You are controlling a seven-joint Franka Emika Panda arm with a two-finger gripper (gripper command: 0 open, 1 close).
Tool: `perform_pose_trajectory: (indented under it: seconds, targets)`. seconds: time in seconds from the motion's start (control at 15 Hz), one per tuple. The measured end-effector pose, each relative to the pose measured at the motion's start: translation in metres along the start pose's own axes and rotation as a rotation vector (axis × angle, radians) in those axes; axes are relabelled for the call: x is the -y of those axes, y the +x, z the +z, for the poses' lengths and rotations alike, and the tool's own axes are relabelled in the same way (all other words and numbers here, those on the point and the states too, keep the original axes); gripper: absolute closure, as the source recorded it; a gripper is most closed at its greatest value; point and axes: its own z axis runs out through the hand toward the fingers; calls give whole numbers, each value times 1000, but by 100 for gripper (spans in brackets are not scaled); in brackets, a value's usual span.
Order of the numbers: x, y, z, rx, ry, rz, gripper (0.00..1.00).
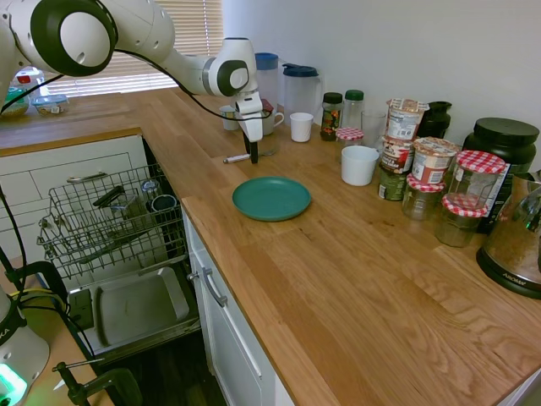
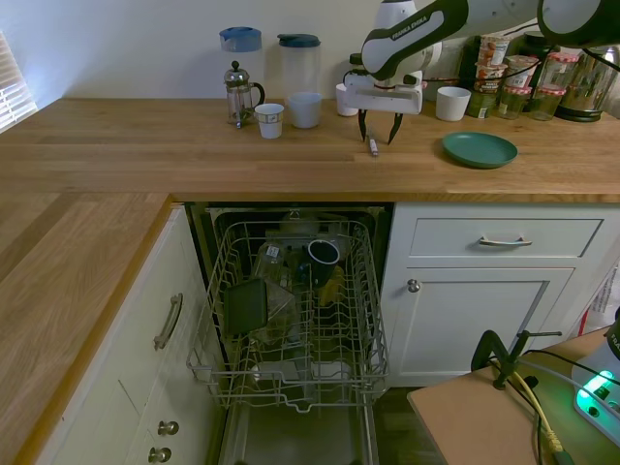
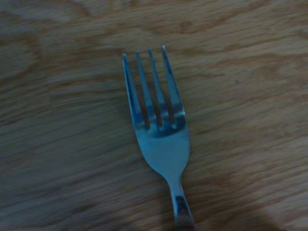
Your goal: Put the fork in the dishwasher
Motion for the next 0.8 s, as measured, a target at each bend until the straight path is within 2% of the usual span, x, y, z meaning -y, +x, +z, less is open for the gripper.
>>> perform_pose_trajectory:
  seconds: [0.8]
  targets:
    - [3,-1,0,55,22,49,100]
